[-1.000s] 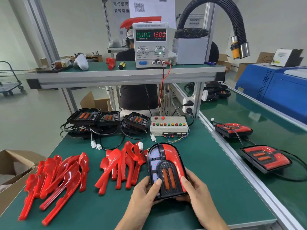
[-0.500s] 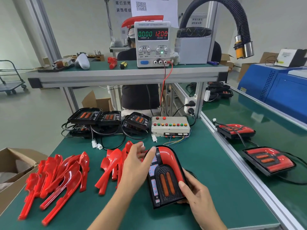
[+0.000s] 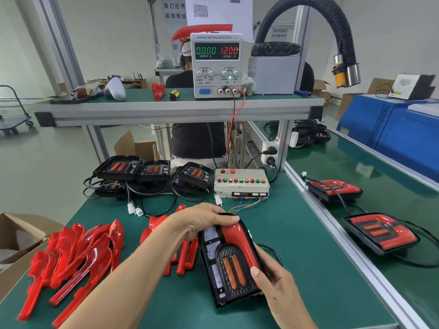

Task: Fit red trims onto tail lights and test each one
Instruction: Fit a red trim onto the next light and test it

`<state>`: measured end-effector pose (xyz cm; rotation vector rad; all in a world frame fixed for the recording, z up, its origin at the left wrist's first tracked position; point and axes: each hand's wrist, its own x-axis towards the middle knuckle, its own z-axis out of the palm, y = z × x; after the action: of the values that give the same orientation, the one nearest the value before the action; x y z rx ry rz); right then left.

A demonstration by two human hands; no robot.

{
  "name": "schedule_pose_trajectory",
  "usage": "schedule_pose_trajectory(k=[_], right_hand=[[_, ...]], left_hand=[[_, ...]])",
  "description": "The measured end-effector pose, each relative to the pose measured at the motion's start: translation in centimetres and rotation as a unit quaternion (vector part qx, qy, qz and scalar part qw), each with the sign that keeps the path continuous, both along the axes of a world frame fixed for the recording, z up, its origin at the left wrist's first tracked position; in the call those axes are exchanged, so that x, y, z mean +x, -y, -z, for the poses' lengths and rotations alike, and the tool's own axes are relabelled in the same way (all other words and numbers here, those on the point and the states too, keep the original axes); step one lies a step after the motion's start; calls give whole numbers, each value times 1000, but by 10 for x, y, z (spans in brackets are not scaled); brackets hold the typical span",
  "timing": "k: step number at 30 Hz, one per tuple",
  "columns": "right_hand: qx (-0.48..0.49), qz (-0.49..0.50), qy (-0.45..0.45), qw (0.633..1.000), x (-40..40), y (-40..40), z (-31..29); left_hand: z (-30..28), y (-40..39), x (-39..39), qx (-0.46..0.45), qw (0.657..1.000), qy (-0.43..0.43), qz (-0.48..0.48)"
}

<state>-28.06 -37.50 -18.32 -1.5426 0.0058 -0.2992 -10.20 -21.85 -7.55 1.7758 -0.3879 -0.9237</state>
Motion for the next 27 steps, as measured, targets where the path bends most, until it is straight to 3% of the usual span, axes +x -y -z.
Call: schedule_pose_trajectory(k=[12,18,27], right_hand=[[-15,-7,-8,1000,-1,0,0],[-41,10,-2,999,1,2,3],[-41,1,-25,999,4,4,8]], left_hand=[[-2,0,-10,-27,999,6,-46],[-2,-1,-13,5,995,88,-40],[-2,-1,-13,-35,997,34,-61]])
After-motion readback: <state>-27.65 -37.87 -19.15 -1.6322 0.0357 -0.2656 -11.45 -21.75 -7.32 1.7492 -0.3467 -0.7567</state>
